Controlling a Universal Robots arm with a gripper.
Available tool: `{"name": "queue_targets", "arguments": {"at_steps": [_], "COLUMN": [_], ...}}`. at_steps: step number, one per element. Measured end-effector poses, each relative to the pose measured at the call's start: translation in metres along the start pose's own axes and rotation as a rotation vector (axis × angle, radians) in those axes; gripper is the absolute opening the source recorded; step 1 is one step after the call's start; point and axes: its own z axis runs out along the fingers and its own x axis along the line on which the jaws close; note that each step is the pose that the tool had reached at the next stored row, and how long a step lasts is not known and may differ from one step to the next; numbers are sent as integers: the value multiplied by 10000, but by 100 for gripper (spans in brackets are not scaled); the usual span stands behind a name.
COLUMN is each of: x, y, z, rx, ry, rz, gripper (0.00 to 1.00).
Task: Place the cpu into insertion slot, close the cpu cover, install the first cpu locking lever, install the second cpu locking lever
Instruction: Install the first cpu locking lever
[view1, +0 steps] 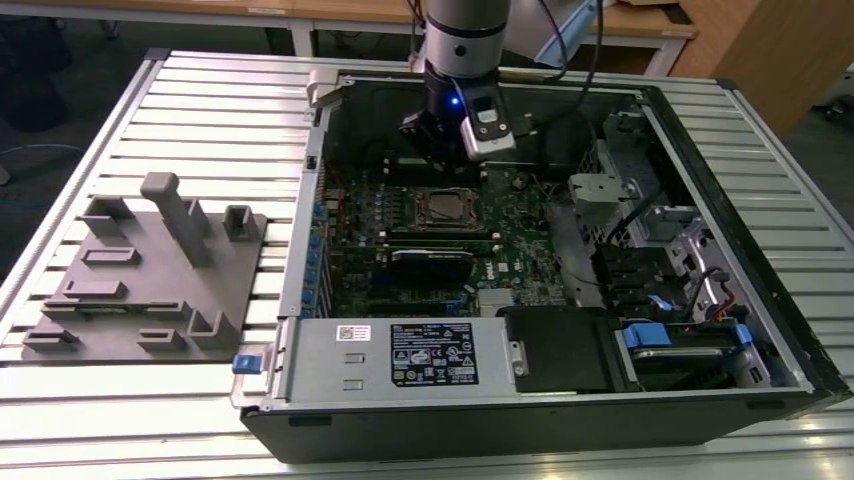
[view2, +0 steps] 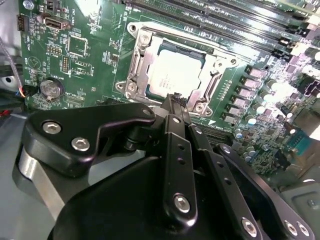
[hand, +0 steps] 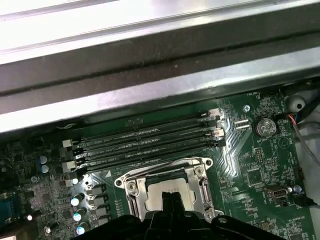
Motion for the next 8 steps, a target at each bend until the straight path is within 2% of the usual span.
{"name": "queue_targets", "arguments": {"at_steps": [4,8], "x": [-17,-20], "y": [-64,-75], "z": [-3,-14], "rx": [-2,-23], "ry": [3,9], "rz": [0,1], "gripper": [11,11]}}
